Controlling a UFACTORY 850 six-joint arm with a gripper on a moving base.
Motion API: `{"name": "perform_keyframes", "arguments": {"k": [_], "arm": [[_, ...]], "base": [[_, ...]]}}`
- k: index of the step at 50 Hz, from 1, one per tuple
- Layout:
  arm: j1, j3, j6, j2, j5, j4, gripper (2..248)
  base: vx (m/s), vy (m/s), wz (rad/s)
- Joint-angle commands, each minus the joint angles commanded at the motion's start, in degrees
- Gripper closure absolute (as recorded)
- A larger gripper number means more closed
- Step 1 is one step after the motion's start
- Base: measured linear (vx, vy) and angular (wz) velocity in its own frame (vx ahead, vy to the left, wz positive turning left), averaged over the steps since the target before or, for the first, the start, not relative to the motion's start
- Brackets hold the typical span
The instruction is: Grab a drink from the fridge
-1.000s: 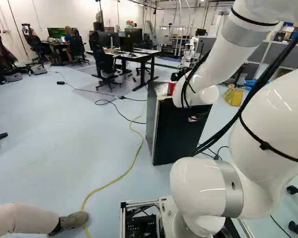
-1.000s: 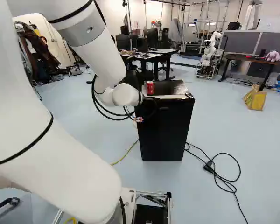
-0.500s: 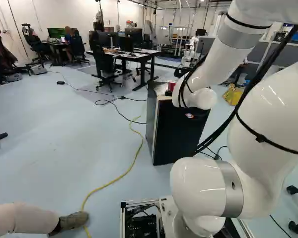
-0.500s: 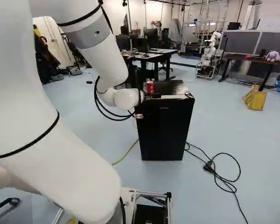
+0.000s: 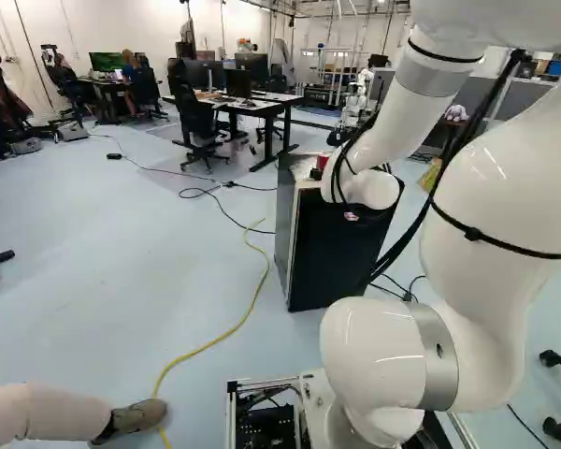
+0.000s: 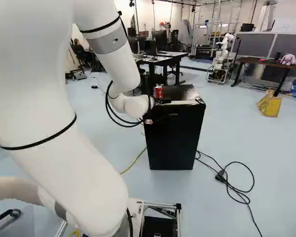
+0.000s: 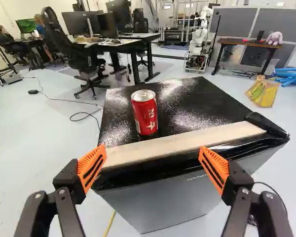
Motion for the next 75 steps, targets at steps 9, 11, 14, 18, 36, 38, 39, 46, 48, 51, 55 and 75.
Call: {"name": "perform_keyframes", "arguments": {"k": [9, 11, 14, 18, 36, 38, 39, 46, 48, 51, 55, 75], "arm": [[0.3, -2.2, 0.0, -3.3, 1.0, 0.0, 3], [0.4, -2.7, 0.0, -4.0, 1.3, 0.0, 3], [0.5, -3.5, 0.0, -5.1, 1.7, 0.0, 3], [0.6, -4.5, 0.0, -6.4, 2.4, 0.0, 3], [1.2, -8.7, 0.0, -10.3, 5.2, 0.0, 3], [1.2, -9.1, 0.0, -10.7, 5.4, 0.0, 3], [1.2, -9.4, 0.0, -10.9, 5.5, 0.0, 3], [1.4, -11.0, 0.0, -12.3, 5.8, 0.0, 3], [1.4, -11.5, 0.0, -12.7, 5.9, 0.0, 3], [1.5, -12.2, 0.0, -13.3, 5.9, 0.0, 3], [1.5, -13.2, 0.0, -14.2, 5.9, 0.0, 3], [1.8, -17.4, 0.0, -18.9, 5.9, 0.0, 3]], "base": [[0.0, 0.0, 0.0], [0.0, 0.0, 0.0], [0.0, 0.0, 0.0], [0.0, 0.0, 0.0], [0.0, 0.0, 0.0], [0.0, 0.0, 0.0], [0.0, 0.0, 0.0], [0.0, 0.0, 0.0], [0.0, 0.0, 0.0], [0.0, 0.0, 0.0], [0.0, 0.0, 0.0], [0.0, 0.0, 0.0]]}}
